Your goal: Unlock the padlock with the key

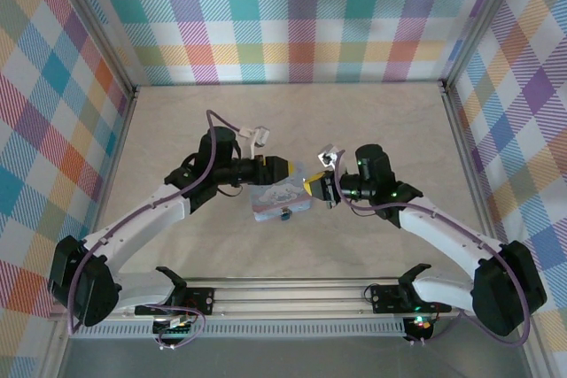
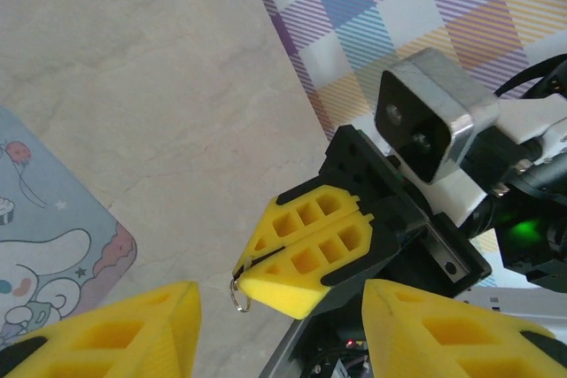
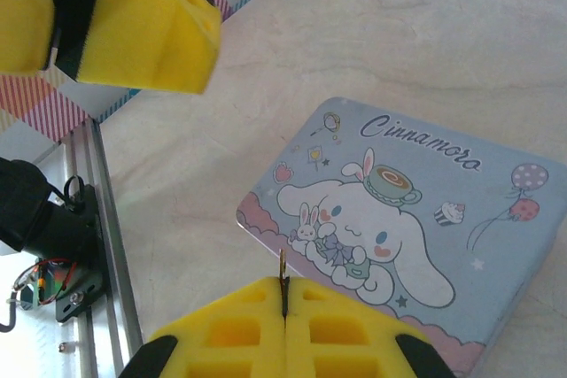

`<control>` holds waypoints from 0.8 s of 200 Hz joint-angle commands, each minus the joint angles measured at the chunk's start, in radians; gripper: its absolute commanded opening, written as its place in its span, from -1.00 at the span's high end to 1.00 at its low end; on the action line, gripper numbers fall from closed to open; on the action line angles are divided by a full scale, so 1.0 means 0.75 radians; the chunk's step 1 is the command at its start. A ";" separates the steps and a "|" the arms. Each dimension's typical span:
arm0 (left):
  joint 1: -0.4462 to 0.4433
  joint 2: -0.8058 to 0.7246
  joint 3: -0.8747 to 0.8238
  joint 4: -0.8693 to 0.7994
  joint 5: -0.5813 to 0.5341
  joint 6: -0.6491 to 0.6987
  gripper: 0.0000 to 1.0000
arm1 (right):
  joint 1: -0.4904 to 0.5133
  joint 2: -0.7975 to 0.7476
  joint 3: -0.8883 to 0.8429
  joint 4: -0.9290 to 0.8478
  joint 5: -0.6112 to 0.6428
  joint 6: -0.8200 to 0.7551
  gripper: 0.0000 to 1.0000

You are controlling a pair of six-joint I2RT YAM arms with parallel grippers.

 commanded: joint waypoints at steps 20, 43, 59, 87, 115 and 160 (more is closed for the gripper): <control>-0.023 0.037 0.048 0.023 -0.036 -0.091 -0.02 | 0.105 -0.031 0.053 -0.047 0.302 -0.153 1.00; -0.022 0.086 0.113 -0.131 -0.142 -0.224 0.02 | 0.209 -0.087 0.017 0.012 0.638 -0.317 0.99; -0.021 0.125 0.146 -0.181 -0.146 -0.360 0.04 | 0.270 -0.108 -0.001 0.068 0.797 -0.461 1.00; -0.023 0.167 0.155 -0.143 -0.096 -0.610 0.09 | 0.354 -0.086 0.010 0.110 0.969 -0.751 1.00; -0.030 0.143 0.152 -0.163 -0.146 -0.685 0.10 | 0.394 -0.048 0.020 0.146 1.068 -0.934 1.00; -0.033 0.144 0.119 -0.144 -0.148 -0.755 0.21 | 0.430 0.029 0.059 0.163 1.124 -1.011 1.00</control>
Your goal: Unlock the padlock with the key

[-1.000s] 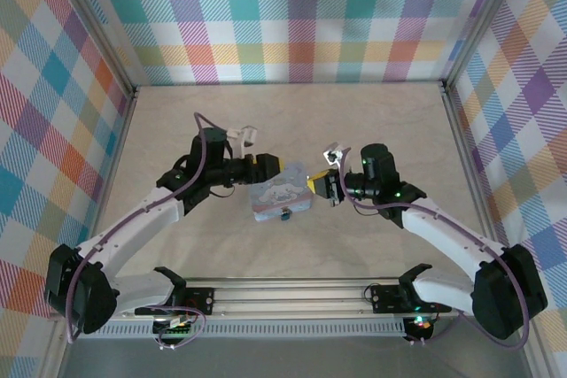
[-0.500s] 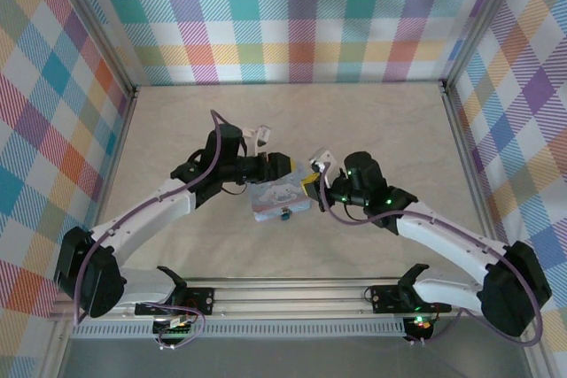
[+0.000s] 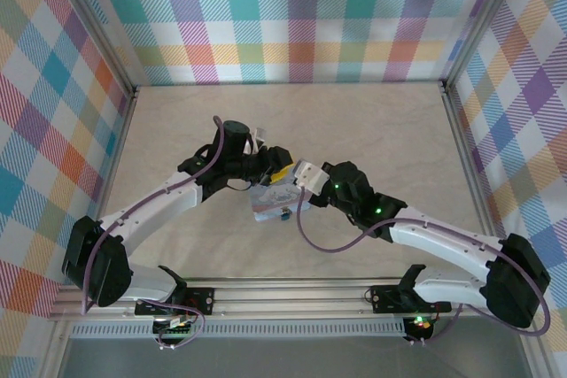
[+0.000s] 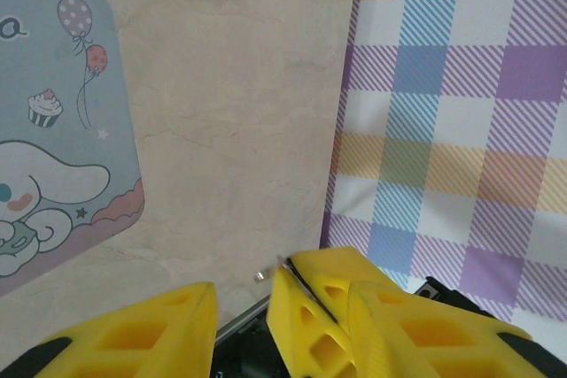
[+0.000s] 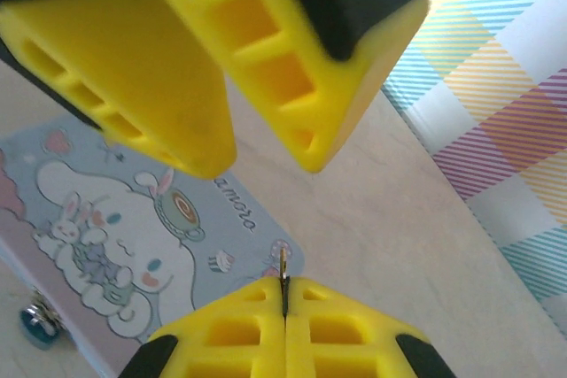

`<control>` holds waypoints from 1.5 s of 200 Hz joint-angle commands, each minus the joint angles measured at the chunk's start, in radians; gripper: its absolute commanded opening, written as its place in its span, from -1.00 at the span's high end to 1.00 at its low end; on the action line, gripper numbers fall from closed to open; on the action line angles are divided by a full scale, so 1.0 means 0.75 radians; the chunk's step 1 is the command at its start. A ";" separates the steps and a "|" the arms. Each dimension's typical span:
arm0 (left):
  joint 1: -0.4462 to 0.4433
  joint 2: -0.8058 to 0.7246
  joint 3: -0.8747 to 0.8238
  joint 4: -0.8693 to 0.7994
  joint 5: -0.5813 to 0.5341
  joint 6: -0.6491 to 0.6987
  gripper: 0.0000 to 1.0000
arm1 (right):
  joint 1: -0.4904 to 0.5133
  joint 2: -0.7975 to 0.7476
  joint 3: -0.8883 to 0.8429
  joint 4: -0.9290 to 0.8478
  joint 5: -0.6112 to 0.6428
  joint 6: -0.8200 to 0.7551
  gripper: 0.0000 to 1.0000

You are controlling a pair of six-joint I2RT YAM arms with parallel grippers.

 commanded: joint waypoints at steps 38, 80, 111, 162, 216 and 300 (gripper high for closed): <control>-0.024 -0.007 0.010 -0.029 -0.002 -0.079 0.32 | 0.047 0.066 0.059 0.089 0.096 -0.123 1.00; -0.034 0.010 0.018 -0.044 0.004 -0.077 0.34 | 0.061 0.079 0.065 0.106 0.110 -0.119 1.00; -0.039 0.021 0.020 -0.049 0.006 -0.075 0.37 | 0.070 0.091 0.073 0.121 0.106 -0.112 1.00; -0.043 0.035 0.022 -0.055 0.013 -0.067 0.53 | 0.078 0.104 0.083 0.138 0.112 -0.107 1.00; -0.045 0.042 0.022 -0.054 0.013 -0.067 0.67 | 0.080 0.106 0.080 0.141 0.115 -0.100 1.00; -0.044 0.034 0.030 -0.091 -0.030 -0.003 1.00 | 0.082 0.090 0.074 0.096 0.104 -0.060 0.75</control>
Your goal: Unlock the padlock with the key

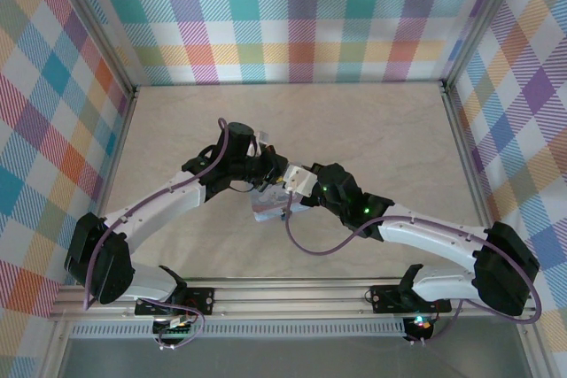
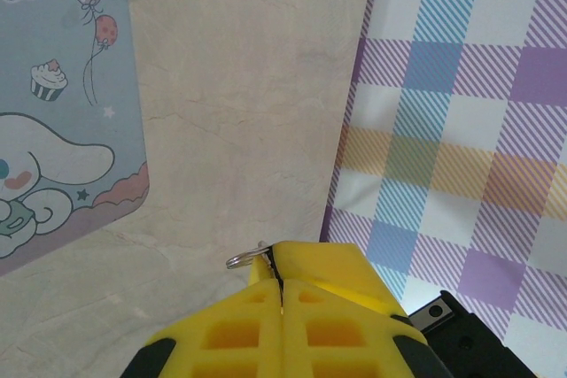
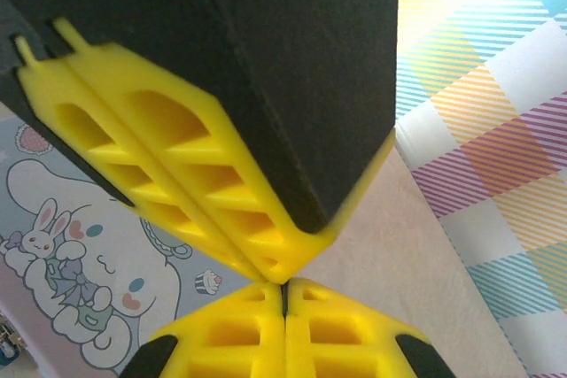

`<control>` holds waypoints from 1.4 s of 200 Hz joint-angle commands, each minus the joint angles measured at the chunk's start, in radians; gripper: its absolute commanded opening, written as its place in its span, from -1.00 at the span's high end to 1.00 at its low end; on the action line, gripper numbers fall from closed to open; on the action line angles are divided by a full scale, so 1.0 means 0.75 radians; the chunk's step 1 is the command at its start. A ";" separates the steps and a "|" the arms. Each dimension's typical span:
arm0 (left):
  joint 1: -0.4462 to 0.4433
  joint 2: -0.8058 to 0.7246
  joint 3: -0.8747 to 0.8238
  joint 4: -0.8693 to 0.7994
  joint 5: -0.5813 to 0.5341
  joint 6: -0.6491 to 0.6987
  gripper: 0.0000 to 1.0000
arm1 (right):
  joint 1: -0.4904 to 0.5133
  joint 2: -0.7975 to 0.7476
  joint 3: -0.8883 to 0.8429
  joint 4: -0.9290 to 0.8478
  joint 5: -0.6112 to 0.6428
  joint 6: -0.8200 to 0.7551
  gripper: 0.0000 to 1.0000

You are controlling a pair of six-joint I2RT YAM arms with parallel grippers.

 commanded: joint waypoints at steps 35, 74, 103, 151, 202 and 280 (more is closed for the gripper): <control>-0.021 -0.016 0.088 -0.195 -0.086 0.324 1.00 | -0.009 -0.108 -0.005 -0.122 -0.120 0.130 0.15; -0.018 -0.044 0.165 -0.310 -0.013 0.736 1.00 | -0.191 -0.274 -0.045 -0.300 -0.580 0.372 -0.29; -0.017 -0.031 0.238 -0.439 0.142 1.008 1.00 | -0.415 -0.358 -0.065 -0.329 -1.088 0.556 -0.38; -0.018 -0.067 0.271 -0.553 0.261 1.306 1.00 | -0.563 -0.366 -0.075 -0.159 -1.525 0.790 -0.38; -0.017 -0.094 0.269 -0.566 0.309 1.394 1.00 | -0.565 -0.172 0.036 -0.167 -1.693 0.860 -0.29; -0.018 -0.093 0.273 -0.561 0.323 1.390 1.00 | -0.563 -0.036 0.074 -0.075 -1.774 0.957 -0.02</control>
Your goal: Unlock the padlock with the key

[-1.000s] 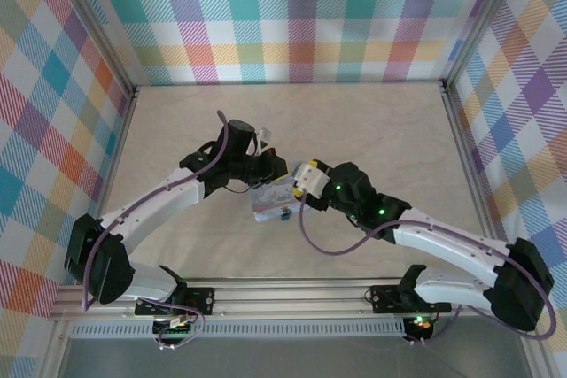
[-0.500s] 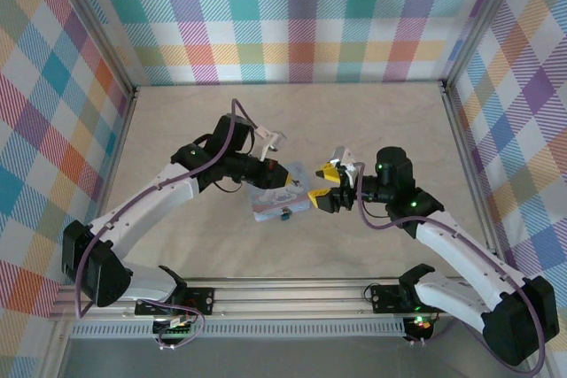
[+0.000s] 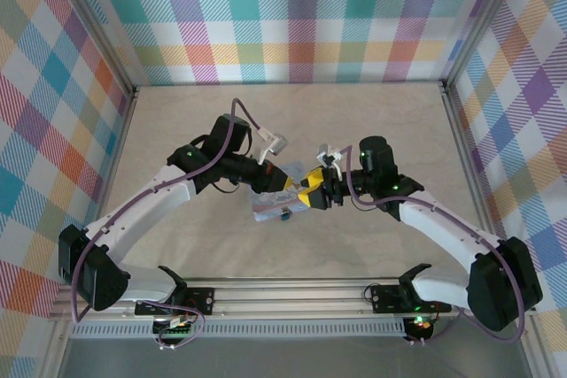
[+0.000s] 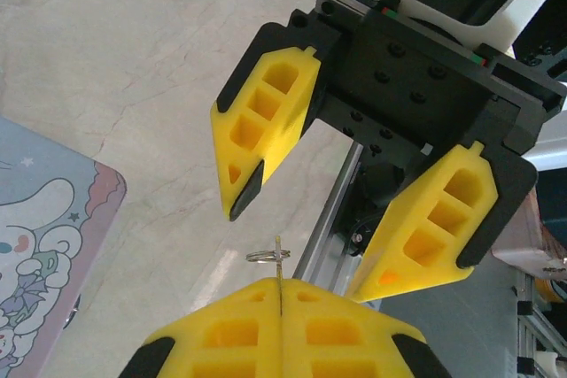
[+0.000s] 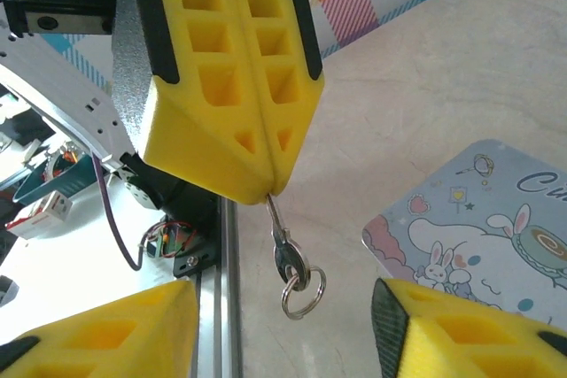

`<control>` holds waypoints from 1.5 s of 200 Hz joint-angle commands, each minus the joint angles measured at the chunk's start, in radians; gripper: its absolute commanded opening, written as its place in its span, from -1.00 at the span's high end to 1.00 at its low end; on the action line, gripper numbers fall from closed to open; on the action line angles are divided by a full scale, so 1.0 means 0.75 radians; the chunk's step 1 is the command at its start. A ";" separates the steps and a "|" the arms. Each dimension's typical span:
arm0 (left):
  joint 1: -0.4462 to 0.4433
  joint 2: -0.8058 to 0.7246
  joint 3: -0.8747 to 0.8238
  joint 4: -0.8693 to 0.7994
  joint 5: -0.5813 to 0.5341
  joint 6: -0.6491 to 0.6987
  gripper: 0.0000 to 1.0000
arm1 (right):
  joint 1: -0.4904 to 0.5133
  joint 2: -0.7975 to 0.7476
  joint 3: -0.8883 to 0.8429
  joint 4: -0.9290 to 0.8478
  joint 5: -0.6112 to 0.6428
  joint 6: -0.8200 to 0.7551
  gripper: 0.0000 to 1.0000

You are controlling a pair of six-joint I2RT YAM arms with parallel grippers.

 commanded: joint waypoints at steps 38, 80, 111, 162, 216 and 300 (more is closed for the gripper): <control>-0.017 -0.029 0.031 -0.030 0.034 0.023 1.00 | -0.004 0.035 0.066 0.075 -0.100 0.049 0.17; -0.017 -0.027 0.030 -0.030 0.034 0.024 1.00 | -0.004 0.053 0.071 0.064 -0.109 0.053 0.37; -0.017 -0.027 0.030 -0.030 0.028 0.025 1.00 | -0.004 0.062 0.070 0.053 -0.111 0.053 0.41; -0.017 -0.027 0.029 -0.029 0.022 0.021 1.00 | -0.004 0.074 0.071 0.042 -0.111 0.054 0.56; -0.017 -0.029 0.028 -0.032 -0.009 0.014 1.00 | -0.004 0.047 0.059 -0.001 -0.062 0.029 0.91; -0.017 -0.086 -0.033 -0.014 -0.612 -0.210 -0.15 | -0.004 -0.158 -0.027 -0.213 0.443 -0.053 0.98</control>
